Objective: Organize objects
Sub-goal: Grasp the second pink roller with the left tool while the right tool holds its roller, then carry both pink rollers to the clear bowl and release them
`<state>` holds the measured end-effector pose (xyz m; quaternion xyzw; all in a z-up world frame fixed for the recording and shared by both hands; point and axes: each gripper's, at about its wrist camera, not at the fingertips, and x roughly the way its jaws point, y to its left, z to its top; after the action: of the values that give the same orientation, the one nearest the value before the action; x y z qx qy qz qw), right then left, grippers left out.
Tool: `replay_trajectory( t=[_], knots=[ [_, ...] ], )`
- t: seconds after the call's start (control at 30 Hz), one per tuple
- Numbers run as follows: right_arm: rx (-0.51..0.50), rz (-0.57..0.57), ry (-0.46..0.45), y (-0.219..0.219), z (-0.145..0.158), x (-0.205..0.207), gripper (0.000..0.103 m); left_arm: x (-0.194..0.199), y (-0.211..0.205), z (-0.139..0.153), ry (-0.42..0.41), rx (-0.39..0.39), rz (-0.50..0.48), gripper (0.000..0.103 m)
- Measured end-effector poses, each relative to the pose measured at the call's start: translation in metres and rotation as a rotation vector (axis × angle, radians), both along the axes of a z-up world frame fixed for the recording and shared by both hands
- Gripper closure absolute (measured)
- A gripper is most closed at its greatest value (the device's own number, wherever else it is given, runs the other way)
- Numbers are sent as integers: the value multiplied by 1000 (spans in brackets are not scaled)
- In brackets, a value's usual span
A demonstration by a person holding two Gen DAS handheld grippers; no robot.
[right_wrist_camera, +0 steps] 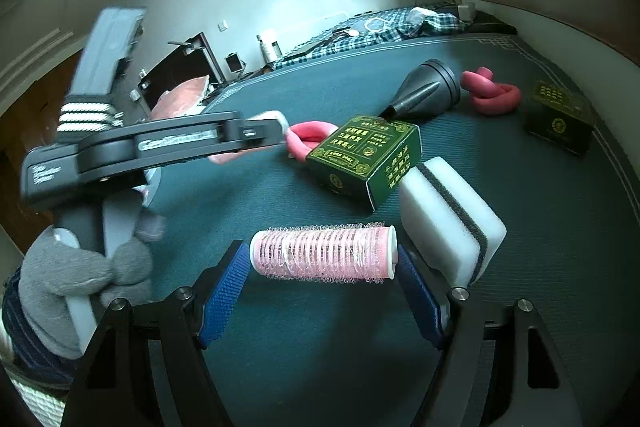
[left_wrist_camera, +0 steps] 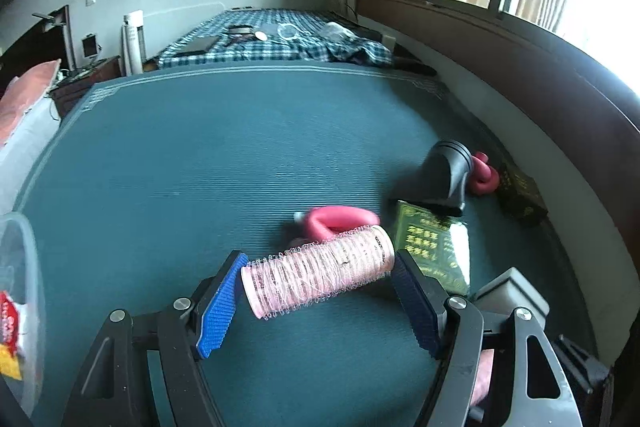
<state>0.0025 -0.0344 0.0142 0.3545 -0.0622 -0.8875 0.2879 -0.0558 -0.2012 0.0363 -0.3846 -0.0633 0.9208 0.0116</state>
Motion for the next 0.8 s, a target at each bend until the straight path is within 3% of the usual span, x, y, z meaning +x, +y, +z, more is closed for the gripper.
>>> replay_trajectory(
  t=[0.3, 0.5, 0.8],
  knots=[
    [57, -21, 1, -6, 0, 2, 28, 32, -29, 8, 34, -22, 44, 27],
    [18, -34, -49, -14, 2, 6, 28, 50, -54, 7, 38, -31, 81, 27],
    [25, -11, -5, -53, 25, 16, 28, 75, -101, 10, 55, -22, 155, 27]
  ],
)
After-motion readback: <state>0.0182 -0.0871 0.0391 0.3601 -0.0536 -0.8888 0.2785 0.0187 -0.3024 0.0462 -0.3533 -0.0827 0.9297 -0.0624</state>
